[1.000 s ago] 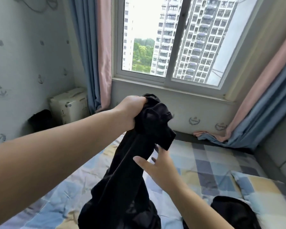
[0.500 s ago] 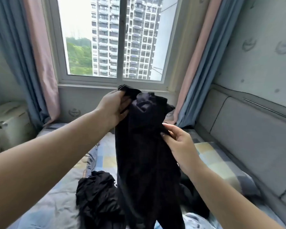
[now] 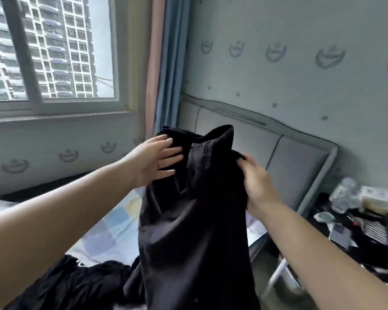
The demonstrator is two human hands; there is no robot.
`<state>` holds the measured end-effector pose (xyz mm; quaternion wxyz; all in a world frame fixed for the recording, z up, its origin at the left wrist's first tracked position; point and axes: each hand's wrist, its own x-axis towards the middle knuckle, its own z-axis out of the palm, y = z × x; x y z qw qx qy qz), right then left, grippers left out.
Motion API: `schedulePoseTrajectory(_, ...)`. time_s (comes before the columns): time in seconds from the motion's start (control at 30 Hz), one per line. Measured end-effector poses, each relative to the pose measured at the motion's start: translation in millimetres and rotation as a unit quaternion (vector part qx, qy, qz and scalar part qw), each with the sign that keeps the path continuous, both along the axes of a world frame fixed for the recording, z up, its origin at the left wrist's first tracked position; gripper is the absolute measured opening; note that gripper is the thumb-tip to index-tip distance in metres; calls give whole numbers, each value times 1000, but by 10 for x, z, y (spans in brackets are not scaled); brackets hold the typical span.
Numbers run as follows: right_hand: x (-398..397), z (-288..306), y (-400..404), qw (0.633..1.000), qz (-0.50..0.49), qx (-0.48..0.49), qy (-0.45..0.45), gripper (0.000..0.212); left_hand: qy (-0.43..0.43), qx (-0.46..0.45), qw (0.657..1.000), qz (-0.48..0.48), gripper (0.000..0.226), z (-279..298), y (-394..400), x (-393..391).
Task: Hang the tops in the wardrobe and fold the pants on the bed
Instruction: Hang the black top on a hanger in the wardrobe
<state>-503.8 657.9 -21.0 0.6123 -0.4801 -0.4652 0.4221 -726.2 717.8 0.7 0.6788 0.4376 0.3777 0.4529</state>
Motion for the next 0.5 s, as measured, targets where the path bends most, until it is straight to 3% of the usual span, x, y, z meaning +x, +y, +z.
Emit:
schedulePoseTrajectory(0.13,527,94,-315,997,-70,23,30,26,41,22,988,-148,36,-67,-258,726)
schedulePoseTrajectory(0.27,1159,176,-705,990,-124,43,55,24,88,67,960,-258,23,-107,-590,1476)
schedulePoseTrajectory(0.37,1628,237,-1041,982,-161,62,72,27,35,70,947,-310,23,-43,-857,2034)
schedulePoseTrajectory(0.5,2176,302,-1497,976,-200,68,50,17,-82,103,924,-359,56,63,-1196,2723)
